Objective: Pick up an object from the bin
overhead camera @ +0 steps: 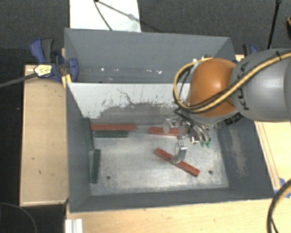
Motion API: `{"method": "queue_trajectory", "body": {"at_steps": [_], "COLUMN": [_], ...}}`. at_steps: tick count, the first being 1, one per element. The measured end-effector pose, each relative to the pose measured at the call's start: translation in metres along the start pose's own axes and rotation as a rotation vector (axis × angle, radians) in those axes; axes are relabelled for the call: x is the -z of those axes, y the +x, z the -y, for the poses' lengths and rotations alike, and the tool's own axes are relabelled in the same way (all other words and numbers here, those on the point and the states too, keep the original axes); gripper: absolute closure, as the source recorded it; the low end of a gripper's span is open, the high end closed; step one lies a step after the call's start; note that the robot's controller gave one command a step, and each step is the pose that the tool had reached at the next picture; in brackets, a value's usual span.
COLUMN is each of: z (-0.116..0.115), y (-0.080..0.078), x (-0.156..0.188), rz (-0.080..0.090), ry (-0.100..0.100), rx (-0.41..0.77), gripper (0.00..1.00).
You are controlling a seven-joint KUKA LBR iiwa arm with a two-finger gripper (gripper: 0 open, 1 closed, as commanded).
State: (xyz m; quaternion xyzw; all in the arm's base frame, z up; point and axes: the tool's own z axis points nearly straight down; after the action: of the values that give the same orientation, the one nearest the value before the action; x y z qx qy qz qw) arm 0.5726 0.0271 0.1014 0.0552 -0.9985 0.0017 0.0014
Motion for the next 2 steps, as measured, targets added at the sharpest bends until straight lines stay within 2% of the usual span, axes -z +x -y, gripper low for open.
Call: {"method": "queue_trajectory", "body": {"at_steps": [1, 2], "z": [0.0055, 0.0052], "y": [0.0559, 0.0557], "x": [-0.0334, -0.0331], "rz": [-0.003, 0.001], "ry": [-0.004, -0.004], "rx": [-0.060, -0.062], "gripper": [0.00, 0.00]}}
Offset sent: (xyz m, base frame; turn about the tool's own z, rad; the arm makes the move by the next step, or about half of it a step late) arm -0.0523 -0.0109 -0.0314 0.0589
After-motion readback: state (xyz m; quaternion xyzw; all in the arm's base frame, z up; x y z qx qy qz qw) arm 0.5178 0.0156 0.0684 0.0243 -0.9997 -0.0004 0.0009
